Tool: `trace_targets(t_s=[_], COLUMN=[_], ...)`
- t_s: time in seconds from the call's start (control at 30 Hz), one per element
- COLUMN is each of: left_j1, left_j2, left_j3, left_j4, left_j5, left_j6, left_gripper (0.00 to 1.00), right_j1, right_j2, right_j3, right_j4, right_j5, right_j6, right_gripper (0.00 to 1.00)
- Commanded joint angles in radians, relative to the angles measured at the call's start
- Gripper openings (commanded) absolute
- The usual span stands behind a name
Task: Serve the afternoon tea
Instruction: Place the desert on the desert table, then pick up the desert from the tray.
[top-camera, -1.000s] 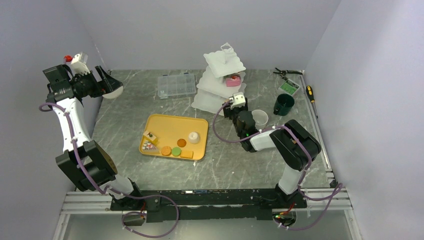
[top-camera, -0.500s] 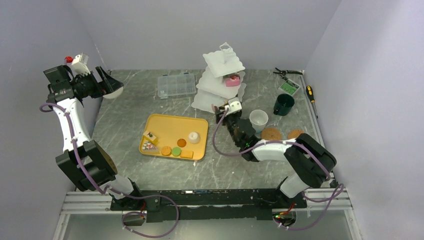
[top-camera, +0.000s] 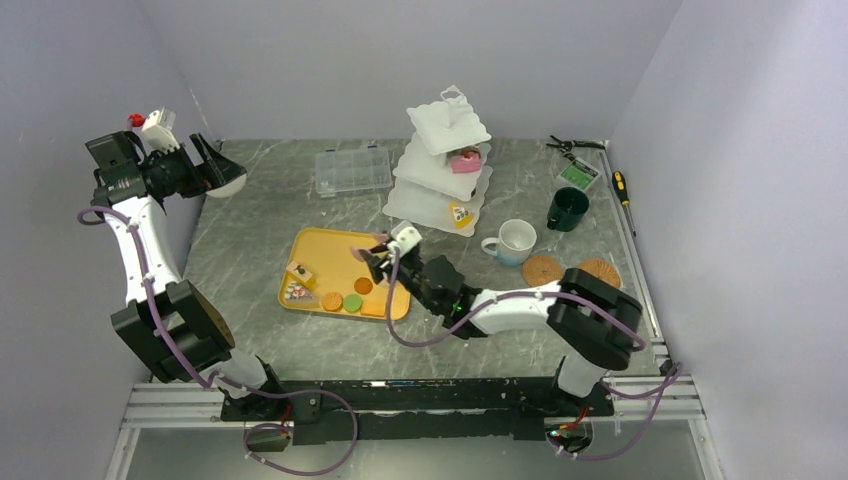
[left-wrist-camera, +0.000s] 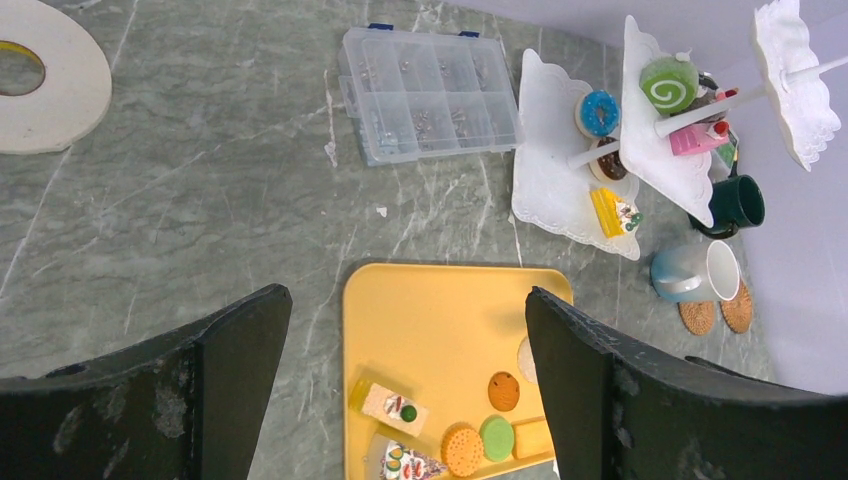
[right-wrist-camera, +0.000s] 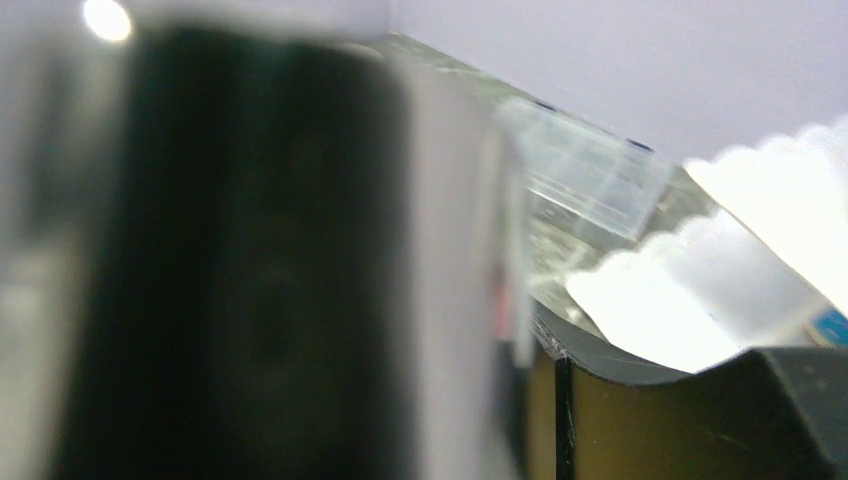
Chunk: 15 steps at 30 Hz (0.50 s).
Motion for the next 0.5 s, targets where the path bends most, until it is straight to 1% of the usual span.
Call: trace_targets(t_s=[0.0, 0.13, 0.27, 0.47], left_j1=[0.007, 0.01, 0.012, 0.014], left_j2=[-0.024, -0.024, -0.02, -0.017], left_j3=[0.038, 0.046, 0.047, 0.039], left_j4=[-0.007, -0.014, -0.012, -0.003], left_j5=[0.024, 0.019, 0.024, 0.028], left_j6=[0.009, 0.013, 0.009, 0.002], left_gripper=[0.93, 0.93, 0.93, 0.93], right_j1=[0.022, 0.045, 0.069, 0.074], right_j2=[0.105, 0.207, 0.291, 0.371], right_j3=[0.173, 0.298, 0.373, 0.444], right_j4=[0.023, 0.0, -0.008, -0.035], right_j5=[-0.135, -0.214, -0.228, -0.246], right_j6=[0.046, 0.061, 0.052, 0.055], right_gripper=[0.64, 0.65, 0.65, 0.65])
